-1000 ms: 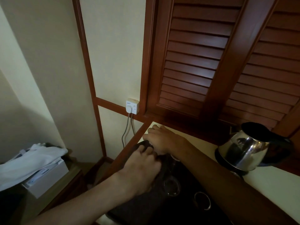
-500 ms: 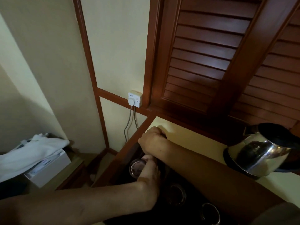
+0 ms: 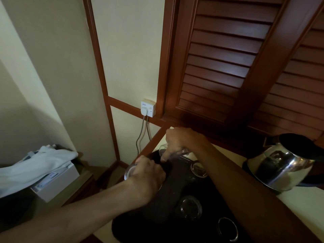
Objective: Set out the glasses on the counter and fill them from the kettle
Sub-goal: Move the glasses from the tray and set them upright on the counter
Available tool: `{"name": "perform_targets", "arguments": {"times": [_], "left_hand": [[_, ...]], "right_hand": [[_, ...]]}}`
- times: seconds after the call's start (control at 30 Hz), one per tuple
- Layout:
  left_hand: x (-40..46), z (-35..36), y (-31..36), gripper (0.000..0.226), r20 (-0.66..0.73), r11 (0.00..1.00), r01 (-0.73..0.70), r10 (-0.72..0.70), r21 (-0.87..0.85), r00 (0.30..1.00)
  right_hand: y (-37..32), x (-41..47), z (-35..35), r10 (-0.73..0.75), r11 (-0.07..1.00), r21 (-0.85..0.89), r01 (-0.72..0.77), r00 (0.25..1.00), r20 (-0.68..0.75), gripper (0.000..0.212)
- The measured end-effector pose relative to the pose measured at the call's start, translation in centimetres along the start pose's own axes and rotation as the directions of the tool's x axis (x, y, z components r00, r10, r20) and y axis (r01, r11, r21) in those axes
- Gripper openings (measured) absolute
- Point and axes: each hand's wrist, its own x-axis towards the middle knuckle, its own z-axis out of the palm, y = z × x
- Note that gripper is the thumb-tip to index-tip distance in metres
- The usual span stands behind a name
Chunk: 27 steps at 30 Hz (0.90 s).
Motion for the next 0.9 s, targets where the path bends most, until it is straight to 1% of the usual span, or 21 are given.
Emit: {"name": "perform_targets", "arguments": {"times": [0.03, 0.07, 0.1, 0.13, 0.17, 0.2, 0.23, 0.27, 0.33, 0.37, 0.4, 0.43, 0.5, 0.53, 0.6, 0.67, 0.7, 0.73, 0.8, 0.83, 0.9], "left_hand": [[0.1, 0.2, -0.6, 0.045, -0.023, 0.997, 0.027, -0.029, -0.072, 0.999], [-0.4, 0.1, -1.4, 0.051, -0.036, 0.978, 0.044, -0.052, -0.204, 0.998], [-1.1, -0.1, -2.2, 0.054, -0.075, 0.927, 0.051, -0.085, -0.37, 0.993], [-1.8, -0.3, -2.9, 0.053, -0.112, 0.844, 0.005, -0.077, -0.536, 0.991], [-2.4, -0.2, -3.5, 0.051, -0.133, 0.713, -0.036, -0.08, -0.7, 0.988], [-2.9, -0.1, -3.9, 0.05, -0.152, 0.561, -0.074, -0.094, -0.825, 0.984], [-3.6, -0.2, -4.0, 0.049, -0.167, 0.403, -0.11, -0.109, -0.908, 0.98], [-4.1, -0.3, -3.9, 0.047, -0.191, 0.264, -0.151, -0.134, -0.953, 0.972], [-4.5, -1.0, -3.1, 0.041, -0.237, 0.07, -0.227, -0.204, -0.971, 0.95], [-4.7, -1.8, -2.2, 0.038, -0.253, -0.022, -0.266, -0.242, -0.964, 0.937], [-4.8, -2.4, -1.4, 0.036, -0.252, -0.115, -0.296, -0.297, -0.948, 0.921], [-4.7, -2.8, -1.0, 0.032, -0.221, -0.205, -0.306, -0.351, -0.93, 0.91], [-5.1, -4.3, 0.8, 0.026, -0.173, -0.361, -0.333, -0.408, -0.871, 0.896], [-5.3, -4.9, 1.6, 0.024, -0.171, -0.406, -0.354, -0.422, -0.843, 0.891], [-6.0, -6.5, 3.8, 0.02, -0.194, -0.438, -0.4, -0.442, -0.805, 0.876], [-6.9, -8.2, 6.0, 0.019, -0.216, -0.479, -0.439, -0.45, -0.761, 0.866], [-7.3, -9.0, 7.3, 0.019, -0.224, -0.501, -0.454, -0.453, -0.737, 0.863], [-7.7, -9.9, 8.8, 0.02, -0.237, -0.506, -0.472, -0.46, -0.722, 0.856], [-8.6, -11.3, 11.3, 0.021, -0.283, -0.495, -0.514, -0.469, -0.7, 0.837], [-8.9, -12.0, 12.6, 0.02, -0.303, -0.488, -0.529, -0.469, -0.694, 0.83], [-9.2, -13.2, 15.5, 0.02, -0.326, -0.47, -0.545, -0.47, -0.694, 0.82]], "right_hand": [[0.7, -1.0, -0.5, -0.012, 0.992, 0.122, 0.015, 1.0, -0.027, 0.058], [1.4, -1.9, -0.8, -0.023, 0.973, 0.23, 0.034, 0.999, -0.048, 0.058], [2.0, -2.8, -0.8, -0.034, 0.935, 0.348, 0.064, 0.995, -0.093, 0.057], [2.6, -3.6, -0.8, -0.033, 0.879, 0.466, 0.099, 0.989, -0.147, 0.055], [3.2, -4.6, -0.7, -0.015, 0.817, 0.561, 0.133, 0.977, -0.211, 0.051], [3.8, -5.7, -0.5, 0.015, 0.758, 0.632, 0.16, 0.965, -0.262, 0.048], [4.2, -6.6, -0.3, 0.05, 0.707, 0.682, 0.185, 0.949, -0.31, 0.045], [4.6, -7.6, 0.0, 0.077, 0.656, 0.722, 0.218, 0.933, -0.351, 0.043], [5.4, -9.3, 0.8, 0.139, 0.53, 0.8, 0.28, 0.902, -0.408, 0.045], [6.1, -10.5, 1.2, 0.176, 0.457, 0.833, 0.313, 0.886, -0.429, 0.049], [6.8, -11.3, 1.5, 0.193, 0.384, 0.856, 0.345, 0.877, -0.44, 0.054], [7.2, -11.7, 1.8, 0.209, 0.315, 0.873, 0.373, 0.87, -0.447, 0.058], [8.3, -13.6, 2.5, 0.24, 0.201, 0.883, 0.425, 0.852, -0.465, 0.063], [8.9, -14.6, 2.9, 0.253, 0.145, 0.879, 0.454, 0.842, -0.477, 0.063], [10.3, -17.0, 3.8, 0.277, 0.061, 0.865, 0.499, 0.824, -0.495, 0.053], [11.8, -19.3, 4.7, 0.28, 0.037, 0.857, 0.514, 0.818, -0.503, 0.035], [12.7, -20.5, 5.2, 0.278, 0.022, 0.861, 0.508, 0.824, -0.494, 0.032], [13.8, -21.7, 5.8, 0.274, 0.0, 0.867, 0.499, 0.834, -0.48, 0.034], [15.6, -23.6, 7.0, 0.254, -0.035, 0.878, 0.477, 0.854, -0.454, 0.052], [16.7, -24.6, 7.7, 0.243, -0.018, 0.881, 0.473, 0.857, -0.455, 0.06], [18.5, -26.7, 9.2, 0.22, 0.047, 0.867, 0.497, 0.841, -0.494, 0.056]]}}
